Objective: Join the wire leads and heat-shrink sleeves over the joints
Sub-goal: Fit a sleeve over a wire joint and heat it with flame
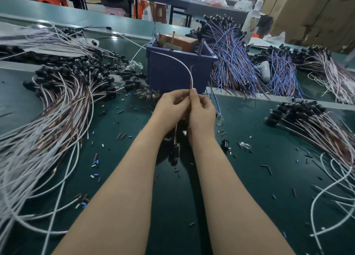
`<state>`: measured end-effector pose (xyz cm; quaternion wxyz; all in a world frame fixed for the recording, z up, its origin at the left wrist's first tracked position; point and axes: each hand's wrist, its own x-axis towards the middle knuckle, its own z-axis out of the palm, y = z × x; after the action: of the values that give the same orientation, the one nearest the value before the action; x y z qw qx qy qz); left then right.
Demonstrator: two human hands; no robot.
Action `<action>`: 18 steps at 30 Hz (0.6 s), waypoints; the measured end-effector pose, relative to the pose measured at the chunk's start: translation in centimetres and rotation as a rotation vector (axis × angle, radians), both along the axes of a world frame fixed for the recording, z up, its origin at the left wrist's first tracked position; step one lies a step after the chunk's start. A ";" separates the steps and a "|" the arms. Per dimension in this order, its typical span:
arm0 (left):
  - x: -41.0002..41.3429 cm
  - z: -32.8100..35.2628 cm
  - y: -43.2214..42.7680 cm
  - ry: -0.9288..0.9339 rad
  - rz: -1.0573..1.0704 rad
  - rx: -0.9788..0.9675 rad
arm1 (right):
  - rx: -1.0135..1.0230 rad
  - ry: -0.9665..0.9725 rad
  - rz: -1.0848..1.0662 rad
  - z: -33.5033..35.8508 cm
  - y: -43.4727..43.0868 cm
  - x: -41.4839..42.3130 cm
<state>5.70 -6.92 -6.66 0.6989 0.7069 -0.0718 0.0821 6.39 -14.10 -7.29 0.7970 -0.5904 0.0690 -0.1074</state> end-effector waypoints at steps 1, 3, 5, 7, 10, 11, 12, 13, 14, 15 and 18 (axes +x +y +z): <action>-0.1 0.1 0.1 0.005 -0.005 -0.027 | -0.023 -0.001 -0.008 -0.1 0.1 0.0; -0.2 0.2 0.2 0.011 -0.011 -0.054 | -0.029 0.001 -0.009 -0.1 0.1 0.1; -0.3 0.3 0.2 0.020 -0.020 -0.053 | -0.022 0.010 -0.015 0.0 0.0 0.0; -0.2 0.4 0.3 0.069 -0.038 -0.114 | -0.016 0.018 -0.021 0.0 -0.2 0.1; -0.1 0.6 0.6 0.140 -0.005 -0.282 | -0.075 0.019 -0.038 0.1 -0.3 0.0; 0.0 0.6 0.5 0.146 0.037 -0.290 | -0.173 0.015 -0.053 0.0 -0.2 0.0; 0.0 0.6 0.4 0.149 0.075 -0.282 | -0.253 0.003 -0.070 0.1 -0.2 -0.1; 0.1 0.6 0.3 0.150 0.102 -0.274 | -0.279 0.000 -0.087 0.1 -0.2 -0.1; 0.1 0.6 0.1 0.150 0.115 -0.272 | -0.269 0.005 -0.104 0.2 -0.2 -0.3; 0.1 0.6 0.1 0.152 0.114 -0.276 | -0.238 0.015 -0.114 0.1 -0.2 -0.3; 0.0 0.7 0.2 0.172 0.060 -0.269 | -0.156 0.009 -0.099 0.3 -0.1 -0.5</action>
<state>5.68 -6.69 -6.00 0.7880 0.6132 0.0211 0.0511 5.87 -14.23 -6.99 0.7418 -0.6472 0.0934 -0.1491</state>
